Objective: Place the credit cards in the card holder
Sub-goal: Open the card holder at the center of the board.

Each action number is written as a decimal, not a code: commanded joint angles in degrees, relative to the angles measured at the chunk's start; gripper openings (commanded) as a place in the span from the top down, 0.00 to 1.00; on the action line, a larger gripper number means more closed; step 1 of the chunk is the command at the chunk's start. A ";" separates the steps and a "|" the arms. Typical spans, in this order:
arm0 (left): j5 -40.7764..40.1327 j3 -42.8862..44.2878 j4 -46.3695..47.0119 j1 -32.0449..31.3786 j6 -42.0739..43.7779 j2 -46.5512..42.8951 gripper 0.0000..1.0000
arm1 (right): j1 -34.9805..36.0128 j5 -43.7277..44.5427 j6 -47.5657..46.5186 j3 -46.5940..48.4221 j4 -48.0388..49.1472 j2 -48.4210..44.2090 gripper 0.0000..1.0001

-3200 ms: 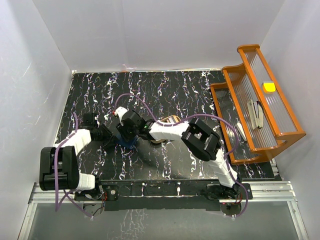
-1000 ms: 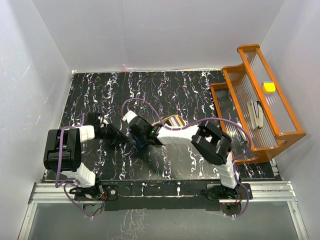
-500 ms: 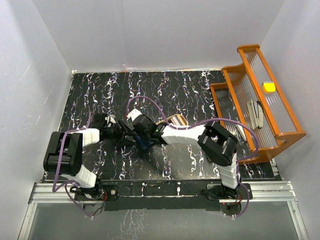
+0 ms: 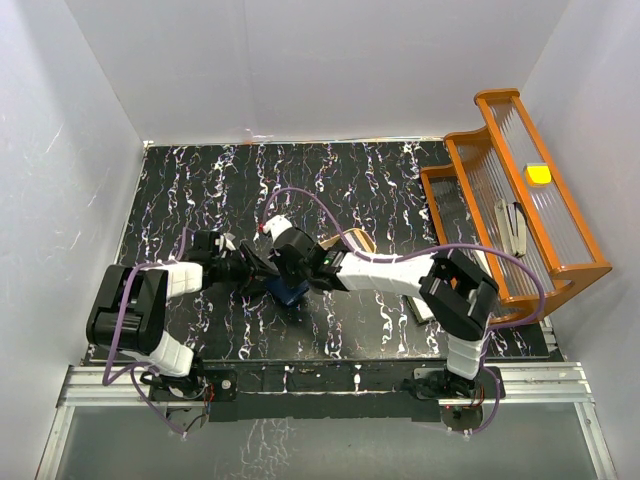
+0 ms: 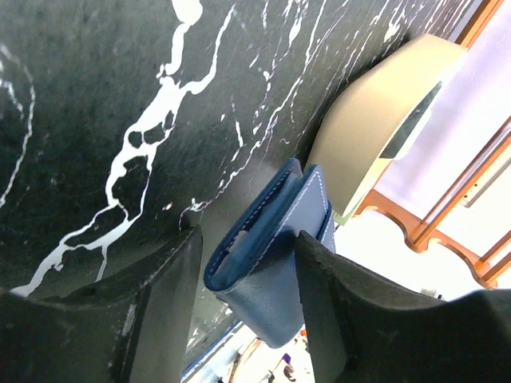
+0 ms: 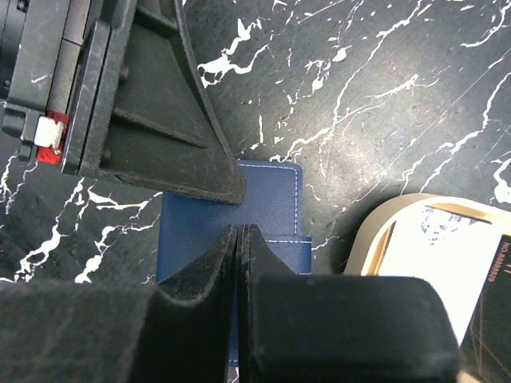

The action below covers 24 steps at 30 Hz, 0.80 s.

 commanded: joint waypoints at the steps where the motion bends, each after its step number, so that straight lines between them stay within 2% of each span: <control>1: -1.87 -2.87 -0.24 -0.93 -1.81 -2.94 0.55 | -0.13 -0.99 3.62 -1.14 4.53 -3.44 1.00; 8: -2.27 -1.77 -3.40 -0.91 -0.32 -7.30 0.97 | -0.33 -0.14 4.69 -2.87 4.32 -4.85 1.00; 9: -1.90 -1.48 -3.96 -0.94 -0.05 -7.59 1.00 | -0.50 -0.17 4.80 -3.01 4.00 -4.91 1.00; 14: -1.52 -1.48 -6.75 -0.95 2.16 -9.67 1.00 | -0.73 0.57 5.30 -4.42 2.96 -8.59 1.00; 20: -3.23 0.61 -13.29 -0.95 8.63 -9.70 1.00 | -1.52 3.37 5.72 -7.44 2.02 -11.35 1.00; 24: -0.99 1.43 -12.88 -0.95 10.15 -9.69 1.00 | -1.83 2.22 6.12 -9.45 1.74 -13.34 1.00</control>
